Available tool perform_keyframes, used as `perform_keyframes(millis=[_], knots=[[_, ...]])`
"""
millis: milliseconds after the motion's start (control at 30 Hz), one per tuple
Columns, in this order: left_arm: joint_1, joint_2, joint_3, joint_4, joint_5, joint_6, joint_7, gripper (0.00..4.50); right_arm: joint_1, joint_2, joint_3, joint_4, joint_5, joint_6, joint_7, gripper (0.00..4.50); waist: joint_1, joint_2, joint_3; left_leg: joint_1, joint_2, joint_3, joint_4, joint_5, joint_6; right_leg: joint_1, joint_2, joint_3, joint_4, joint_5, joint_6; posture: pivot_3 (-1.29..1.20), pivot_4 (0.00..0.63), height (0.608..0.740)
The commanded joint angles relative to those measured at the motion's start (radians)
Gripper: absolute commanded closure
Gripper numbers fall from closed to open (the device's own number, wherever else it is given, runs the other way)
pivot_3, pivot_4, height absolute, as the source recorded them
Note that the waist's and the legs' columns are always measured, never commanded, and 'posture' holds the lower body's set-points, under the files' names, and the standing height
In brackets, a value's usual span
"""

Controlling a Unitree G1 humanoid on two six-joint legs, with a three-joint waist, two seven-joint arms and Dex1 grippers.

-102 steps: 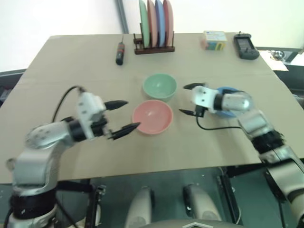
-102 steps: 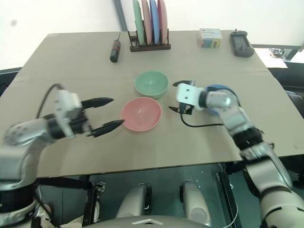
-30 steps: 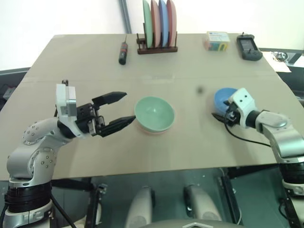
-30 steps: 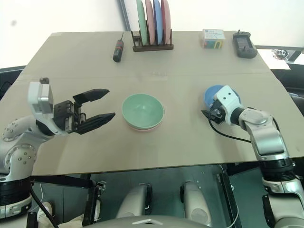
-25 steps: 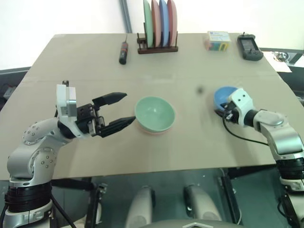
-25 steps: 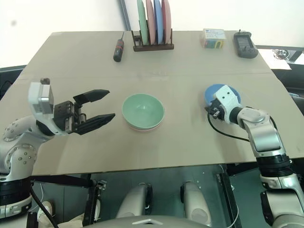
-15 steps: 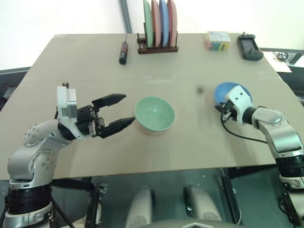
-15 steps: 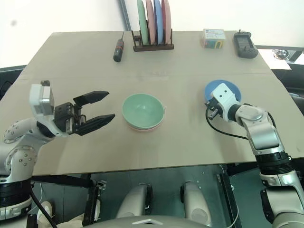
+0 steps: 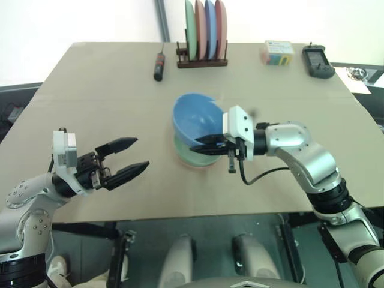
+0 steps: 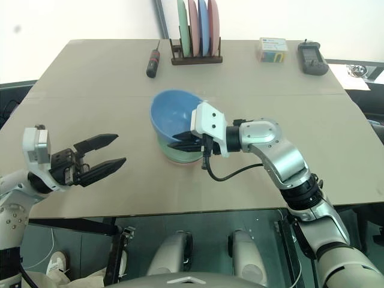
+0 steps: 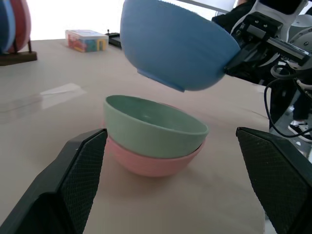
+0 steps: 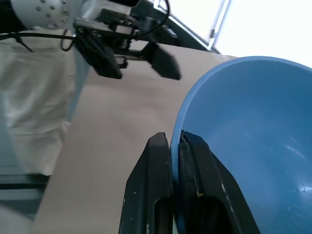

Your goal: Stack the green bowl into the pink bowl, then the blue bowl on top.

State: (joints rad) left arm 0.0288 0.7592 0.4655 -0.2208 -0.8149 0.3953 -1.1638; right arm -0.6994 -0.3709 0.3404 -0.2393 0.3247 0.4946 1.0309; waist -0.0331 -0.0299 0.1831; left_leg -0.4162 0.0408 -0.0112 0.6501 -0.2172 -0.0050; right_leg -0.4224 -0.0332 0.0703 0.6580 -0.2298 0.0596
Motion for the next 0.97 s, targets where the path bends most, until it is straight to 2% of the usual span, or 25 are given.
perform_keyframes(millis=[33,167,233,267,333,433,633,800,967], knots=[[0.016,0.0,0.021,-0.08,-0.007,0.026,0.076,0.0,-0.02,0.041,0.028,0.08,-0.012,-0.059,0.021,3.91,-0.005,0.0,0.0,0.0,0.0,0.0,0.0,0.0,0.0,0.0,0.0,0.0,0.0,0.0,0.0,0.0,0.15,0.74],[0.044,0.019,0.023,-0.137,-0.074,0.123,0.12,0.0,0.001,0.033,-0.002,0.081,-0.011,-0.085,0.015,2.7,-0.008,0.0,0.0,0.0,0.0,0.0,-0.001,0.0,0.0,-0.001,0.001,0.0,0.001,0.0,0.0,0.0,0.15,0.74],[0.056,0.02,0.024,-0.149,-0.048,0.11,0.129,0.0,0.021,0.02,-0.05,0.043,-0.003,-0.09,-0.019,1.9,-0.008,0.0,0.0,0.0,0.0,0.0,-0.001,0.0,0.0,-0.001,0.001,0.0,0.001,0.0,0.001,0.0,0.15,0.74],[0.06,0.013,0.025,-0.148,-0.037,0.1,0.138,0.0,0.043,-0.004,-0.082,0.004,0.018,-0.071,-0.021,1.35,-0.007,0.0,0.0,0.0,0.0,0.0,-0.001,0.0,0.0,-0.001,0.001,0.0,0.001,0.0,0.001,0.0,0.15,0.74],[0.059,-0.016,0.027,-0.144,-0.039,0.073,0.135,0.0,0.091,-0.057,-0.135,-0.064,0.042,-0.054,-0.019,1.35,-0.003,0.0,0.0,0.0,0.0,0.0,-0.001,0.0,0.0,-0.001,0.001,0.0,0.001,0.0,0.0,0.0,0.15,0.74],[0.091,-0.033,0.003,-0.153,0.074,-0.019,0.152,0.0,0.217,-0.171,-0.245,-0.175,0.079,-0.029,-0.023,1.35,0.003,0.0,0.0,0.0,0.0,0.0,-0.001,0.0,0.0,0.0,0.0,0.0,0.0,0.0,0.0,0.0,0.15,0.74],[0.136,-0.028,0.008,-0.143,0.088,-0.041,0.115,0.0,0.446,-0.37,-0.462,-0.256,0.131,0.043,-0.028,1.35,-0.001,0.0,0.0,0.001,0.0,0.001,-0.002,0.0,0.0,0.0,0.0,0.001,-0.001,0.0,0.0,0.0,0.15,0.74],[0.201,0.027,0.074,-0.091,0.086,-0.061,0.016,0.0,0.629,-0.478,-0.699,-0.285,0.187,0.065,-0.006,1.35,-0.007,0.0,0.0,0.002,0.0,0.002,-0.001,0.0,0.0,0.0,0.001,0.002,-0.001,-0.003,0.004,0.0,0.15,0.74],[0.184,0.056,0.064,-0.058,0.092,-0.068,-0.018,0.0,0.673,-0.51,-0.753,-0.31,0.248,0.087,-0.013,1.35,-0.005,0.0,0.0,0.001,0.0,0.003,-0.001,0.0,0.0,0.0,0.0,0.002,-0.002,-0.003,0.004,0.0,0.15,0.74]])
